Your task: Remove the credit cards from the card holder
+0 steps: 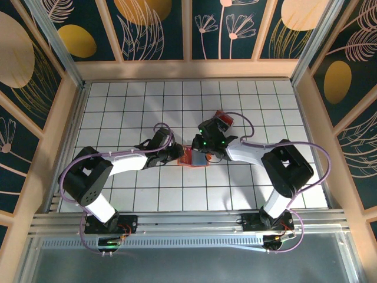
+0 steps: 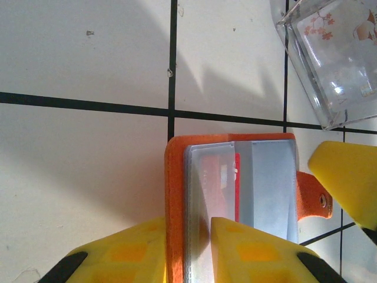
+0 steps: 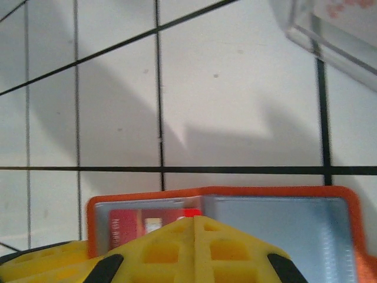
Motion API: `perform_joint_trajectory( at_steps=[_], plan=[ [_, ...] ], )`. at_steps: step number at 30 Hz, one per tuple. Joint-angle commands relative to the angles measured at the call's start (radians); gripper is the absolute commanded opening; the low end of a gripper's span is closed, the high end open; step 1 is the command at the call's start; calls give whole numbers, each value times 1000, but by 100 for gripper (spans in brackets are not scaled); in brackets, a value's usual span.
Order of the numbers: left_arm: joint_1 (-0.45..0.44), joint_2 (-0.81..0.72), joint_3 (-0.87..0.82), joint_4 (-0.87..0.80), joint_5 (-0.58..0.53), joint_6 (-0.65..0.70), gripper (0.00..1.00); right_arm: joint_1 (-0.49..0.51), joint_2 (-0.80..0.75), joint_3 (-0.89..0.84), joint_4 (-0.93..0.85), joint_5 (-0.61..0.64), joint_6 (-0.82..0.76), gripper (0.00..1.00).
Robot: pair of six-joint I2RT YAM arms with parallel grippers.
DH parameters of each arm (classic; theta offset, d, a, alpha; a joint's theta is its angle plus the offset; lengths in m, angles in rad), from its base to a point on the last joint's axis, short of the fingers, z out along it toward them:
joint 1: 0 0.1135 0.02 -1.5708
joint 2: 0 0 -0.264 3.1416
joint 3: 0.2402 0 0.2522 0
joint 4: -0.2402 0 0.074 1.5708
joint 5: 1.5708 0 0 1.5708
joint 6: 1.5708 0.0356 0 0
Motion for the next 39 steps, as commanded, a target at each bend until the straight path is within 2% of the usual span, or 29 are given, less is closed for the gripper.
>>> perform_joint_trajectory(
  at_steps=[1,10,23,32,39],
  plan=[
    [7,15,-9,27,15,-3,24,26,-19,22,-16,-10,0,0],
    [9,2,-14,0,-14,4,25,52,35,-23,72,-100,52,0],
    [10,-7,-7,-43,-59,15,27,55,76,-64,58,-102,63,7],
    [10,-18,21,-167,-173,73,33,55,62,-88,56,-90,68,12],
    [10,21,32,-162,-157,92,31,54,34,-86,46,-84,64,15]
  ],
)
